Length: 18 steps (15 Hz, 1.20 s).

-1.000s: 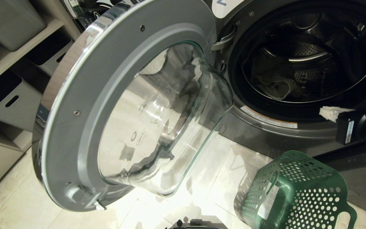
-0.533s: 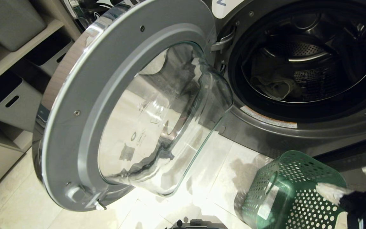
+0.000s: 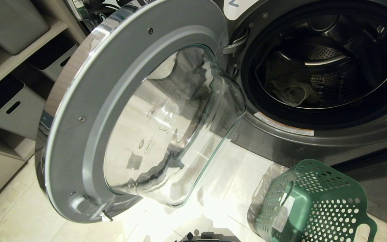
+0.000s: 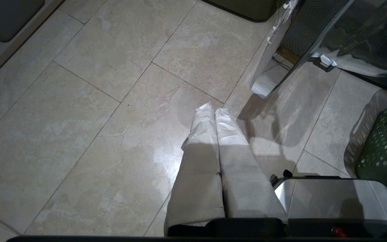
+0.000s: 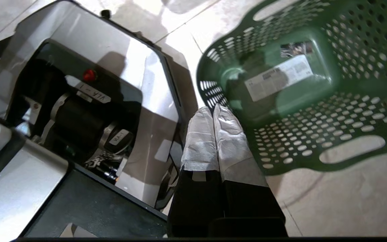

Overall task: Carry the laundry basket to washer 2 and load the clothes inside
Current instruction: Close the washing machine door with the left hand

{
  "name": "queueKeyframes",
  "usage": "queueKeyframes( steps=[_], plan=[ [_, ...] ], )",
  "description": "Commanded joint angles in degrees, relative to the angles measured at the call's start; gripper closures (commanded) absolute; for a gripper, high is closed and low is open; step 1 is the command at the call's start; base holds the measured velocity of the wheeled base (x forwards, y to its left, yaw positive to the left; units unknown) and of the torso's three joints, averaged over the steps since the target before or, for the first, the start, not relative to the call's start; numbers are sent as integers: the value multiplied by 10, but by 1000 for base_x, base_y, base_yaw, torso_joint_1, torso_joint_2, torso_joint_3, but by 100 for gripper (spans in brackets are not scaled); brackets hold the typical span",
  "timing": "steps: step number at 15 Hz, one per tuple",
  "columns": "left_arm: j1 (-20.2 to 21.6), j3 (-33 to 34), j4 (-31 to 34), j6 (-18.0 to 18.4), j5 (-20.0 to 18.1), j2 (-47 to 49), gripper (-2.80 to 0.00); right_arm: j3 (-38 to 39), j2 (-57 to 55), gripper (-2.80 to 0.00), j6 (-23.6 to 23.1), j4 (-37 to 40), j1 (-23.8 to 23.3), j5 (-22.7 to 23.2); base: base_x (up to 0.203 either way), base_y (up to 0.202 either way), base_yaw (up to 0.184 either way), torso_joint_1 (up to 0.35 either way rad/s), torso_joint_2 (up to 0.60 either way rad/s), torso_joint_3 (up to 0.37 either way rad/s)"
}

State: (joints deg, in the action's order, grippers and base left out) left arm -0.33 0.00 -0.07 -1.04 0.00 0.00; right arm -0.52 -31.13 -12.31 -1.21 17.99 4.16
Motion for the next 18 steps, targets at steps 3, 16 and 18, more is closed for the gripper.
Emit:
queueKeyframes(
  steps=[3,16,18],
  plan=[
    [0,1,0,0,0,1,0,3,106,0,-1,17,-110,1,0,0,0,0,0,0],
    [0,1,0,0,0,1,0,5,311,0,31,16,-176,-11,0,0,0,0,0,0],
    [0,1,-1,0,0,1,0,5,310,0,39,16,-176,-13,0,0,0,0,0,0]
  ],
)
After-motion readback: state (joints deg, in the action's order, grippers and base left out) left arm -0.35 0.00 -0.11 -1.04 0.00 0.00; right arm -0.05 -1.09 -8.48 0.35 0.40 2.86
